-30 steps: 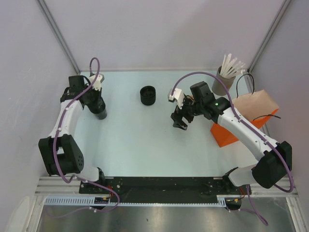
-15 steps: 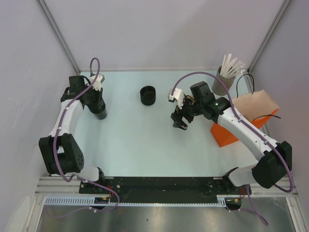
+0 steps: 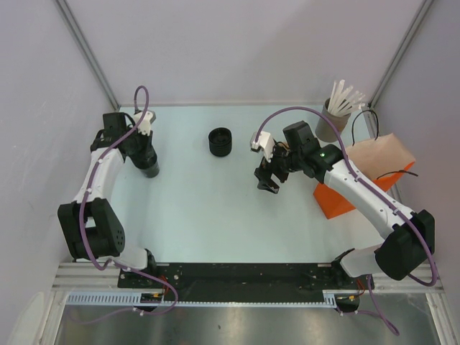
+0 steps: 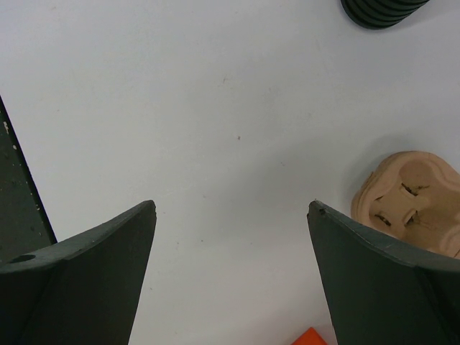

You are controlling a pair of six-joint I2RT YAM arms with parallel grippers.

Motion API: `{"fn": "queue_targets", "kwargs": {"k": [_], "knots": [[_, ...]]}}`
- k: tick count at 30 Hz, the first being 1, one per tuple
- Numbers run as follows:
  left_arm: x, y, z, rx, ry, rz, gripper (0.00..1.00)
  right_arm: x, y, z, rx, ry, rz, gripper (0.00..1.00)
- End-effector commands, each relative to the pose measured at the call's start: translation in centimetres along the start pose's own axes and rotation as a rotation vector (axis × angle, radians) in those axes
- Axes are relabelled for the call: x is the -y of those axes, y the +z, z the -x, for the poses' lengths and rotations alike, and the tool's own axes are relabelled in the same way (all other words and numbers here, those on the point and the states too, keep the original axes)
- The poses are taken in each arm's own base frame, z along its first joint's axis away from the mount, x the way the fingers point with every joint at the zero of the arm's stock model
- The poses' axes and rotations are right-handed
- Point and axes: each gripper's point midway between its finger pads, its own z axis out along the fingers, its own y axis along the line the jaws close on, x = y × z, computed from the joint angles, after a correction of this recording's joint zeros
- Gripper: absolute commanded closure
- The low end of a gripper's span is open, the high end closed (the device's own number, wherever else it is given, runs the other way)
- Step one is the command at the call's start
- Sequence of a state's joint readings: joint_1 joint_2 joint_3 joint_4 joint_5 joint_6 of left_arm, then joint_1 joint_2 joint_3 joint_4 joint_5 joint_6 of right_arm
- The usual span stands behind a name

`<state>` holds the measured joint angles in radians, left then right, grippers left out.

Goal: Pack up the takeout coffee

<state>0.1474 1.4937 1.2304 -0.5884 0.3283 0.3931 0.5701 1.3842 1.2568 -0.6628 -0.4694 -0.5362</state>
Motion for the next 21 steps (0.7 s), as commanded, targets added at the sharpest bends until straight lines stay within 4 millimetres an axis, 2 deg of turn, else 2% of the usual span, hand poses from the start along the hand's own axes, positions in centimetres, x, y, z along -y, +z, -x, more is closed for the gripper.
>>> {"fn": "queue_targets", "kwargs": {"k": [1,6,10,21], "knots": [[-0.3,-0.3,0.9,0.034,0.009,-0.003,0.83,-0.1,0.0,0.2,0.01,-0.015,0.009,0.09],[-0.4,-0.3,1.0,0.038,0.008,0.002,0.89,0.0,0.0,0.2,0.011,-0.016,0.007,0.09],[-0.4,-0.5,1.3,0.046,0.008,0.008,1.0,-0.1,0.0,0.2,0.01,-0.017,0.01,0.09],[-0.9,-1.6,2.6,0.101,0.002,0.052,0.99,-0.1,0.0,0.3,0.013,-0.018,0.009,0.09]]}}
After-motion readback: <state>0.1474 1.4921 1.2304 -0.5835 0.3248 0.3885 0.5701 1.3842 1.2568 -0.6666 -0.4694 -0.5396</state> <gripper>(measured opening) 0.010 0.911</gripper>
